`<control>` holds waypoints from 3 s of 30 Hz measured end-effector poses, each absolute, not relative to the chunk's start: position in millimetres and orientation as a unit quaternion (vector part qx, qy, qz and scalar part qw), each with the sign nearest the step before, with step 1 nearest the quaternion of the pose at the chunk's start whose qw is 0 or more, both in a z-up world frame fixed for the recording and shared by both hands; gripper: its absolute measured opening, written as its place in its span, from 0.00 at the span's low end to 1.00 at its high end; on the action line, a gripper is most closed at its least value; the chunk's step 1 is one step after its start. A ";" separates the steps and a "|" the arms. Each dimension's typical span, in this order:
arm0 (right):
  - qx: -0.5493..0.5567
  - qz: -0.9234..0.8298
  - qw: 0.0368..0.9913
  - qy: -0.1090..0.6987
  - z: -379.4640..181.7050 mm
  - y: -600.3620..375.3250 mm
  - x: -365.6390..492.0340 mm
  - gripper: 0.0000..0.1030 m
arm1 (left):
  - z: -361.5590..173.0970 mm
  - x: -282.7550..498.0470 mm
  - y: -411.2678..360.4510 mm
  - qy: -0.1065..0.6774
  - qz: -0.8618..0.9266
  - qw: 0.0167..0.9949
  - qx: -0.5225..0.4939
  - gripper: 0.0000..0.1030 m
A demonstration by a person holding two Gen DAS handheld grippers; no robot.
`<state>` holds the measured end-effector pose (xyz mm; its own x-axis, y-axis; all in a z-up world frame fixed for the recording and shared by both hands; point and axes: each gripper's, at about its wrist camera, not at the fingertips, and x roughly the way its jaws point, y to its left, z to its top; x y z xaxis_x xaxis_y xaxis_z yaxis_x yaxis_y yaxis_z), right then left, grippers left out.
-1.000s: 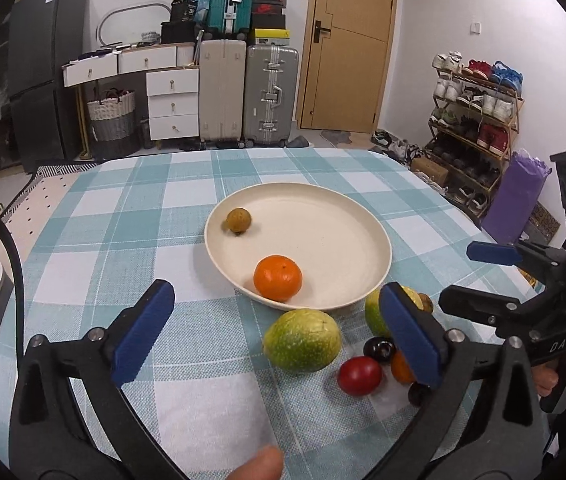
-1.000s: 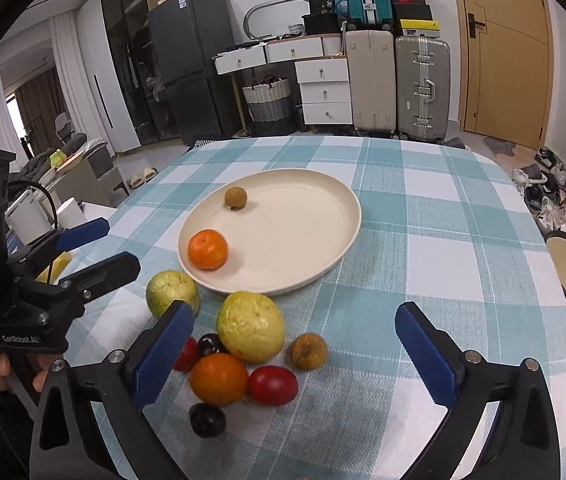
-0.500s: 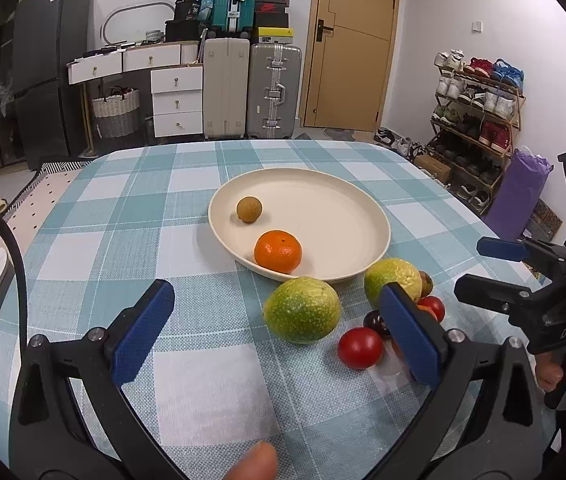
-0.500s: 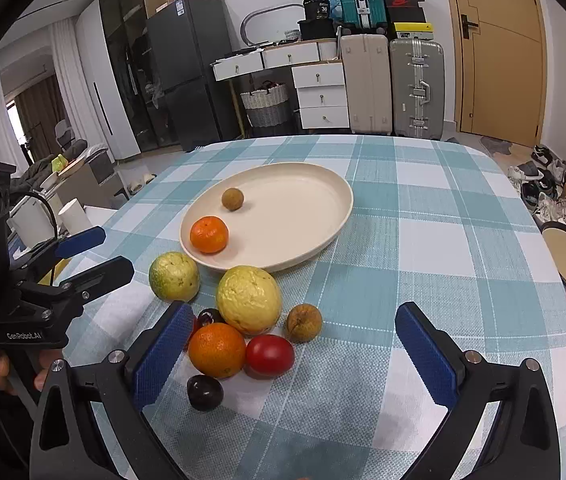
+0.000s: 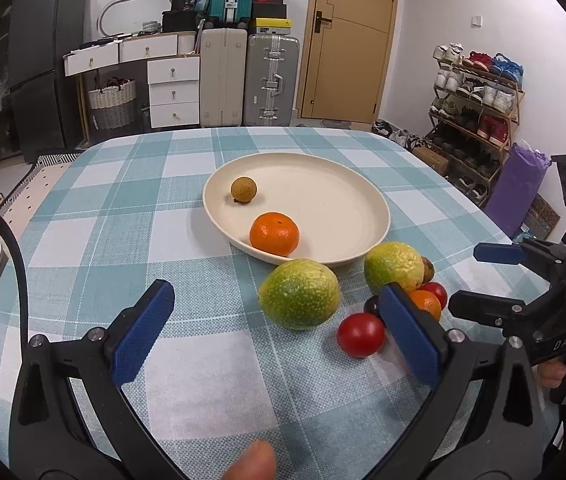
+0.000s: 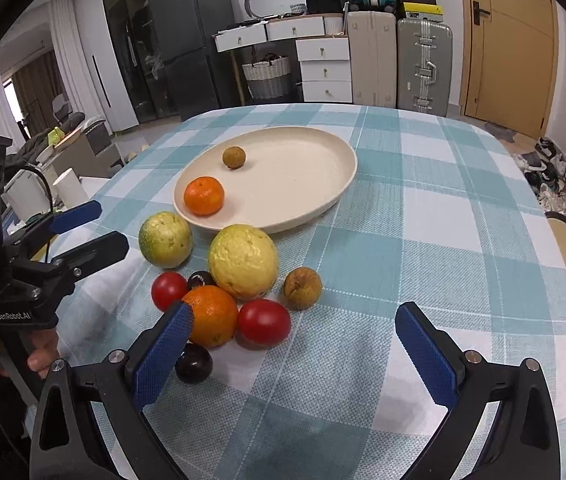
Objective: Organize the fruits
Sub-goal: 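Withdraw both tools from the plate and move toward the remaining fruits, then grasp the green citrus with the left tool while the right tool grasps a red tomato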
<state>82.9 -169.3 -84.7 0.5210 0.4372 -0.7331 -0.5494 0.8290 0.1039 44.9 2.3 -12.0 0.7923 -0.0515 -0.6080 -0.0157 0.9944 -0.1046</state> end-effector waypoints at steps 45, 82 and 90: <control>-0.131 0.323 0.839 0.418 -106.0 -151.5 73.0 0.35 | -26.0 53.5 -4.9 0.361 -0.038 0.931 -0.037 0.99; -0.115 0.331 0.846 0.402 -99.9 -150.6 71.6 0.31 | -28.1 54.7 -3.4 0.368 -0.038 0.928 -0.045 0.99; -0.094 0.336 0.854 0.385 -89.2 -159.2 72.1 0.31 | -31.6 62.9 3.6 0.378 -0.025 0.924 -0.061 0.99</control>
